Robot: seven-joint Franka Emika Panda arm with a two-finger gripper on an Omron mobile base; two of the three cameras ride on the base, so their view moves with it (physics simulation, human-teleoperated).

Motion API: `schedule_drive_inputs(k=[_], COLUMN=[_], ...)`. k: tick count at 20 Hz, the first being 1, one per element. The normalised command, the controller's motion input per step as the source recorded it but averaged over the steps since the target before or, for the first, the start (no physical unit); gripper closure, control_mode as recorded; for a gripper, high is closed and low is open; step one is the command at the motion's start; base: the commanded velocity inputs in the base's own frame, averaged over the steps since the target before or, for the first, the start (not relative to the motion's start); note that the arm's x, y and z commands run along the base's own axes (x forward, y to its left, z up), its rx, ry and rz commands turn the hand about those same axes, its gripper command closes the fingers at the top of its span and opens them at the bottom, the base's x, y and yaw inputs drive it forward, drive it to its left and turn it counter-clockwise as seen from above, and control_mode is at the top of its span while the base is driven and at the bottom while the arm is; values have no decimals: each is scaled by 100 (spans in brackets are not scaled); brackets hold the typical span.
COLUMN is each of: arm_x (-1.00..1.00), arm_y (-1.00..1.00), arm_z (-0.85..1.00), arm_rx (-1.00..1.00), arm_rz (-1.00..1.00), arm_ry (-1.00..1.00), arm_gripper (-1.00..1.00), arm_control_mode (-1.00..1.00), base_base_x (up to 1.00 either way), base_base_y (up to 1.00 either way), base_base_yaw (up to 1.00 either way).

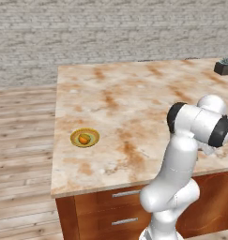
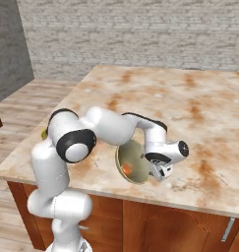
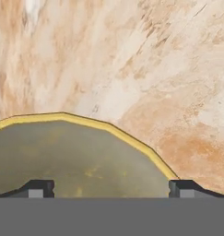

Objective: Remove the orange from the bowl and place it on the small plate. Then place the bowl with only the shrimp in the microwave, close the door, and press the start button to microwave the shrimp.

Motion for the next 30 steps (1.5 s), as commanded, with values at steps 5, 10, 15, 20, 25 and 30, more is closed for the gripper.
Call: schedule_drive_inputs(k=[5,10,15,20,25,30], arm_x=[0,7,0,0,0,-2], arm_y=[-43,2,47,74,54,16], arm_z=[-61,-29,-5,-3,-11,3], arm_rx=[0,0,0,0,0,0], arm_rz=[8,7,7,7,7,9], arm_ry=[9,2,0,0,0,-13], arm_gripper=[-100,-100,-100,-100,-100,-100], arm_control_mode=[-100,-100,-100,-100,-100,-100], base_base_x=[0,0,0,0,0,0], base_base_y=[0,0,0,0,0,0], base_base_yaw=[0,0,0,0,0,0])
